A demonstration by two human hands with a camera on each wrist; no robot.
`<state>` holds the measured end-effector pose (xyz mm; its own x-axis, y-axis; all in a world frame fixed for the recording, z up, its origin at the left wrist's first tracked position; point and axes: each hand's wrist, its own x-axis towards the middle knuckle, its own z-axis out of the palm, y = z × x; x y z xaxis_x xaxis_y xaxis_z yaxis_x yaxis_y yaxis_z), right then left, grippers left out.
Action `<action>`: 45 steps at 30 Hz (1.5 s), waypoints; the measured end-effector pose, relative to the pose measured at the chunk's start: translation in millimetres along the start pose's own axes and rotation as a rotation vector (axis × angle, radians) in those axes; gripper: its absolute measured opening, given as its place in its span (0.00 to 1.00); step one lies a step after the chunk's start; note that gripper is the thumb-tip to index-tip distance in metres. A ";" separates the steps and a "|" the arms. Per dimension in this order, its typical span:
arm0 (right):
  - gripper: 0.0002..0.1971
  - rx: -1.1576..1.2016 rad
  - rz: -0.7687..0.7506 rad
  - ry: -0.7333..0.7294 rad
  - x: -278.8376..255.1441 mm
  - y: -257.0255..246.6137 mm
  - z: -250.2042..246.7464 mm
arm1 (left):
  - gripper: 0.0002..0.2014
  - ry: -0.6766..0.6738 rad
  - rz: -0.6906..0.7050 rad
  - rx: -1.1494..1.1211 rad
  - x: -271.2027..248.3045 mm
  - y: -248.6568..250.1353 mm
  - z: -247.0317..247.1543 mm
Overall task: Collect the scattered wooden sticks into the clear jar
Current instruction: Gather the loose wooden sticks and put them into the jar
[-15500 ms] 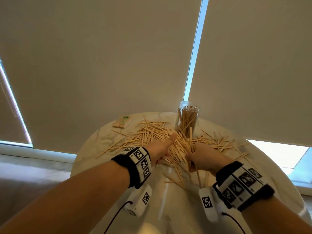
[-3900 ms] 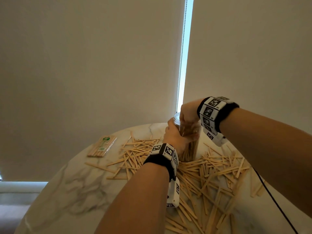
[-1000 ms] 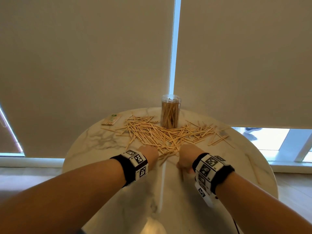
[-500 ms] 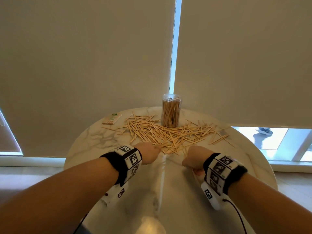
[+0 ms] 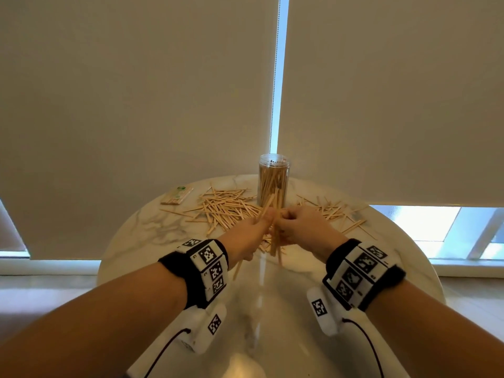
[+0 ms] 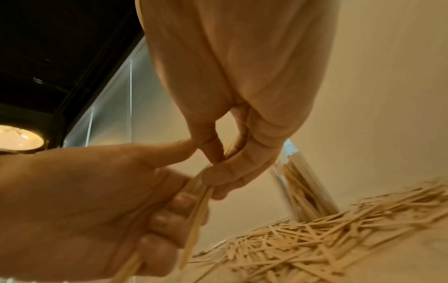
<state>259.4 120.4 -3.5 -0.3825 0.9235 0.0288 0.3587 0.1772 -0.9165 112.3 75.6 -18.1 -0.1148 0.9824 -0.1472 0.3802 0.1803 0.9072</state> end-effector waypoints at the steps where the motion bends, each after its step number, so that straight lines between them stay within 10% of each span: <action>1: 0.08 0.044 -0.021 -0.008 0.1 -1.8 4.9 | 0.35 -0.018 0.042 -0.025 -1.6 1.7 2.5; 12: 0.06 -0.067 -0.055 -0.102 -6.2 -22.9 4.0 | 0.22 0.005 0.045 -0.319 -11.9 -5.5 0.7; 19: 0.09 -0.186 -0.053 0.086 -5.6 -48.5 -23.3 | 0.18 -0.032 0.033 -0.634 -12.5 11.7 8.3; 23: 0.12 -0.233 -0.083 0.264 2.9 -58.0 -31.4 | 0.18 -0.020 0.051 -0.456 -14.8 10.7 17.7; 30: 0.21 -0.331 -0.072 0.052 3.7 -42.0 -14.6 | 0.18 -0.241 0.056 -0.304 -19.3 10.2 39.4; 35: 0.27 -0.095 0.075 0.091 9.6 -15.1 -36.7 | 0.15 -0.141 0.002 -0.295 -9.6 0.4 30.0; 45: 0.22 -1.040 0.632 0.156 -1.8 86.6 -147.2 | 0.12 0.150 -0.094 0.417 40.5 -41.9 -83.1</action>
<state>416.4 184.1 -24.1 0.1851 0.9638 -0.1921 0.9802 -0.1949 -0.0336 15.4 103.8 -29.3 -0.2863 0.9487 -0.1345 0.6957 0.3023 0.6516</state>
